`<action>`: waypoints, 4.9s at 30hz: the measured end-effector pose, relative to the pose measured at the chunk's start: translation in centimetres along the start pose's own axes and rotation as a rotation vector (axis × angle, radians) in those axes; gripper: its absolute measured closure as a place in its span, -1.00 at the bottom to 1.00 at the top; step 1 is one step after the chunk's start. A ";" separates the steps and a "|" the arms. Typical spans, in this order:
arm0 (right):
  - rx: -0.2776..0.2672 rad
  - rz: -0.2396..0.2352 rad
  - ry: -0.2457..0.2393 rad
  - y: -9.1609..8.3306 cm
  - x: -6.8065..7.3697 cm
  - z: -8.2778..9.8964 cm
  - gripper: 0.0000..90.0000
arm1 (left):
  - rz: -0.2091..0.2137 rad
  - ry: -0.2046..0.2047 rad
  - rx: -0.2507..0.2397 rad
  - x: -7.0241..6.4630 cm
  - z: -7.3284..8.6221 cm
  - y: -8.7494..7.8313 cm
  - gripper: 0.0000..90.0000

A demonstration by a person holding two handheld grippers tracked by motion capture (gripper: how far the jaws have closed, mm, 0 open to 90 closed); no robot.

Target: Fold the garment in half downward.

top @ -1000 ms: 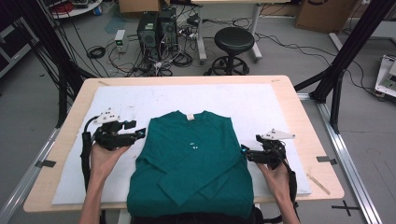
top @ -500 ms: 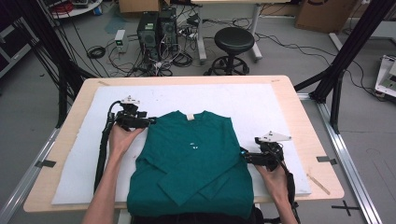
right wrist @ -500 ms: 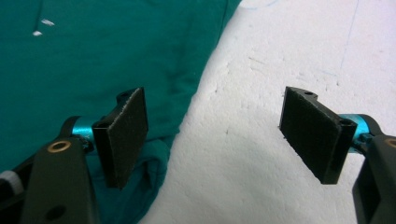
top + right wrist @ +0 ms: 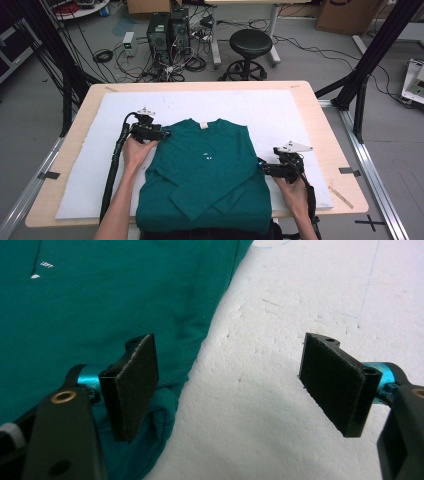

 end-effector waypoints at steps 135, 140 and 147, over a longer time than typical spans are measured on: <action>0.004 -0.063 0.099 9.4 -7.1 -16.1 0.87 | -0.020 0.000 -0.209 0.7 -9.1 -3.9 0.87; -0.051 -0.064 0.122 8.8 -7.9 -17.2 0.87 | -0.014 0.005 -0.242 0.3 -11.7 -4.8 0.88; -0.151 -0.063 0.135 6.9 -8.6 -19.4 0.87 | -0.019 0.037 -0.277 -0.5 -13.5 -5.7 0.88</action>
Point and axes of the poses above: each handheld gripper's, and its own axes: y roughly forward along the jaws, z roughly out of its underside, x roughly to its left, the point moved 9 cm from there along y, roughly forward along the jaws, and after that the axes turned 7 degrees about -y, right-handed, at the moved point
